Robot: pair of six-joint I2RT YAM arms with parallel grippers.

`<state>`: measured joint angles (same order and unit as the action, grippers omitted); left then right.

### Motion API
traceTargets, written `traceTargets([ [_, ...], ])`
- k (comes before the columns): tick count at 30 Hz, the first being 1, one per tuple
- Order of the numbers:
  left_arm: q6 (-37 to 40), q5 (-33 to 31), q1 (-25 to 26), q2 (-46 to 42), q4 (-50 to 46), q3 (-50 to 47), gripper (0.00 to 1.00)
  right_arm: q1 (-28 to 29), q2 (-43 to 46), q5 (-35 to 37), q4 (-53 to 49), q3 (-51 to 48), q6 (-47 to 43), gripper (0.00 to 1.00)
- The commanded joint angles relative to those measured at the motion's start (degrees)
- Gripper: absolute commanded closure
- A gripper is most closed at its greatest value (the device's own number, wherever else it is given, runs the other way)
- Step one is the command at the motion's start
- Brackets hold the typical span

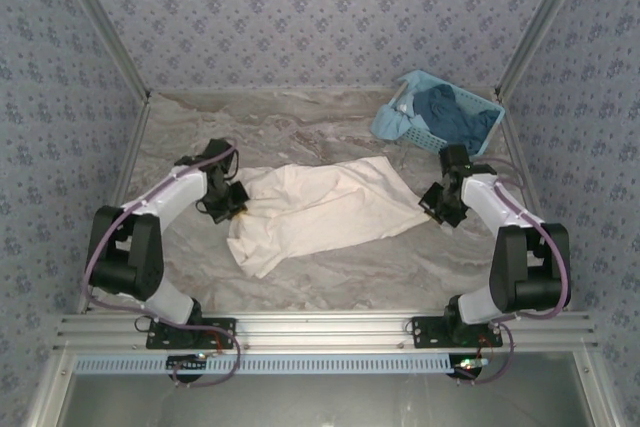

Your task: Fold and stack the t-shirts

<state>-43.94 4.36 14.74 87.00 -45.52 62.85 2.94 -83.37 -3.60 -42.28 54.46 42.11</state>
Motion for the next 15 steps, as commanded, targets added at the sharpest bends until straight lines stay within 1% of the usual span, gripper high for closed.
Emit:
traceTargets([
  [1,1.0,-7.85,0.29,-5.78,-10.79,6.18,1.0,-0.96,0.96,1.85,-2.99,4.52,-2.39,1.0],
  [4,1.66,-10.55,-0.43,-7.74,-14.86,7.92,1.0,-1.66,0.26,2.36,-3.7,7.32,-3.3,1.0],
  [6,2.08,-11.72,-0.81,-8.52,-15.35,8.42,1.0,-1.71,-0.39,2.8,-3.96,8.79,-3.87,1.0],
  [8,2.8,-11.61,-1.24,-8.65,-12.89,7.86,1.0,-1.8,-1.13,2.99,-3.87,9.89,-4.2,1.0],
  [11,4.53,-7.8,-1.99,-6.3,-4.84,6.49,1.0,-1.84,-2.81,2.29,-3.53,10.95,-4.41,1.0],
  [15,7.55,-7.28,-3.66,1.81,1.39,11.61,1.0,-1.71,-4.57,2.05,-2.29,11.63,-5.19,1.0],
])
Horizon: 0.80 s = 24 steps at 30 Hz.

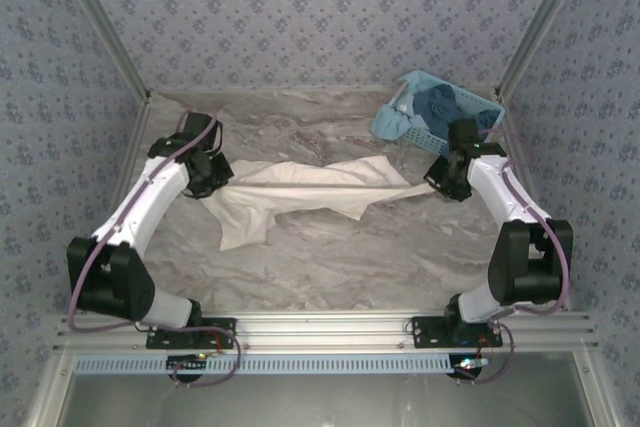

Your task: Fold and stack the t-shirts

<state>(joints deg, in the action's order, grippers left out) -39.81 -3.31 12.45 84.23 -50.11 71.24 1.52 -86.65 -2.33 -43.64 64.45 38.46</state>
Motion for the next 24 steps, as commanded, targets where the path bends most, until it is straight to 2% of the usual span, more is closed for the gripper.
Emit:
traceTargets([
  [1,4.06,0.28,-1.86,6.95,6.53,5.95,1.0,-0.12,-1.64,0.83,-0.75,1.78,-1.53,1.0],
  [6,9.06,-3.01,-2.25,17.73,6.6,18.01,1.0,0.49,-3.03,0.55,-0.25,2.35,-1.48,1.0],
  [8,10.97,-3.56,-2.25,20.16,7.72,19.76,0.99,0.89,-3.64,0.34,0.04,2.61,-1.2,1.0],
  [9,11.62,-3.83,-2.25,20.83,8.14,20.03,0.84,1.11,-4.01,0.15,0.04,2.92,-1.18,1.0],
  [10,11.77,-4.41,-2.25,21.07,7.69,20.12,0.63,1.36,-4.36,-0.05,-0.04,3.04,-1.11,1.0],
  [11,11.78,-4.77,-2.25,20.83,7.0,20.03,0.53,1.6,-4.4,-0.05,0.04,3.19,-1.11,1.0],
  [13,11.54,-5.86,-2.16,17.82,6.38,17.15,0.45,1.92,-4.58,-0.24,0.18,3.11,-0.94,1.0],
  [18,7.89,-6.75,-3.9,6.02,1.94,3.33,0.45,2.21,-4.41,-1.03,0.48,2.62,-0.88,1.0],
  [21,3.54,4.03,-9.01,2.53,1.43,-5.87,0.49,2.56,-4.32,-1.47,0.75,2.27,-0.84,1.0],
  [24,-0.95,10.81,-11.49,1.78,5.65,-12.04,0.47,2.83,-4.18,-1.98,1.01,1.81,-0.89,1.0],
])
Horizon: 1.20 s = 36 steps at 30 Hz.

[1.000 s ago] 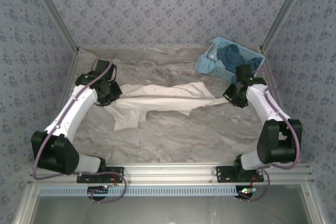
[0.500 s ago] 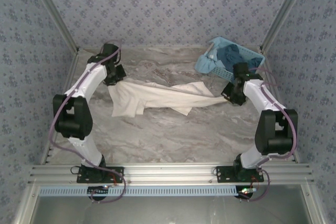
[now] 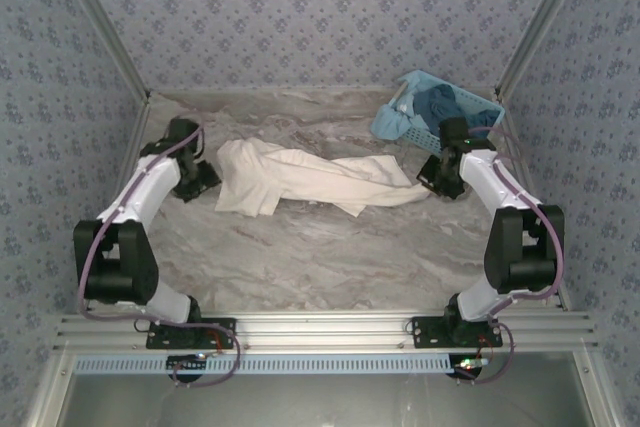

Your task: Fold and stack the t-shirts

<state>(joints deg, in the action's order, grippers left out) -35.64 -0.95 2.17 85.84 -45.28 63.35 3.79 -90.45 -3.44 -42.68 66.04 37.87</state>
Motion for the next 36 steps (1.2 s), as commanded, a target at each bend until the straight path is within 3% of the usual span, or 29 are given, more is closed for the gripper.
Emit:
traceTargets([
  [1,-6.92,10.03,-1.55,0.5,2.92,-5.45,0.46,0.69,-0.26,-0.95,0.13,-0.01,-0.27,1.0],
  [7,-15.9,15.15,-2.17,6.01,14.05,-6.11,0.39,1.0,1.15,-1.39,0.3,-1.63,-0.3,1.0],
  [18,-21.72,16.08,-1.67,15.3,10.95,-4.05,0.51,1.23,2.2,-1.66,1.12,-2.63,0.65,1.0],
  [22,-22.39,15.06,-1.63,17.02,13.72,-2.88,0.64,1.61,2.17,-1.83,1.62,-2.75,0.72,1.0],
  [26,-23.55,14.87,-1.6,15.82,17.36,-1.39,0.99,1.83,2.72,-3.43,3.34,-2.88,0.23,1.0],
  [36,-22.18,3.77,-4.04,-2.44,9.53,16.6,1.0,3.85,3.6,-7.46,10.25,14.56,-2.85,1.0],
])
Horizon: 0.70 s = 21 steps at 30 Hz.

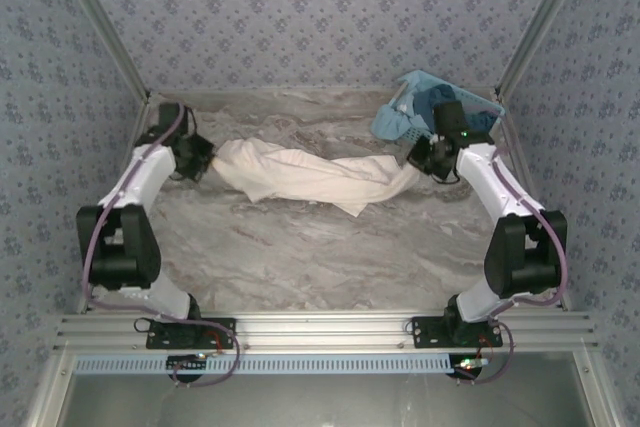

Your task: Fold and stack the t-shirts

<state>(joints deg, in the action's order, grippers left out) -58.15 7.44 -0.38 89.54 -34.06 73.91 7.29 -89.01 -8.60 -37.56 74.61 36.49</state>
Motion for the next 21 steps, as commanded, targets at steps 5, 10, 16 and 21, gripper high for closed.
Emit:
traceTargets([
  [5,-1.23,-8.12,-2.86,-12.54,-2.55,12.5,1.0,0.98,3.5,-5.46,10.75,13.78,0.16,1.0],
  [10,-1.04,-12.62,-2.95,-23.71,-1.87,13.15,1.0,2.03,10.63,-7.82,15.76,12.64,2.03,1.0],
  [16,3.93,-17.35,-2.91,-32.92,-5.18,19.03,1.0,3.58,23.87,-10.51,20.59,6.76,4.2,1.0],
  [21,6.06,-18.62,-2.91,-30.72,-10.02,29.98,1.0,3.58,27.45,-12.63,21.74,8.01,6.95,1.0],
])
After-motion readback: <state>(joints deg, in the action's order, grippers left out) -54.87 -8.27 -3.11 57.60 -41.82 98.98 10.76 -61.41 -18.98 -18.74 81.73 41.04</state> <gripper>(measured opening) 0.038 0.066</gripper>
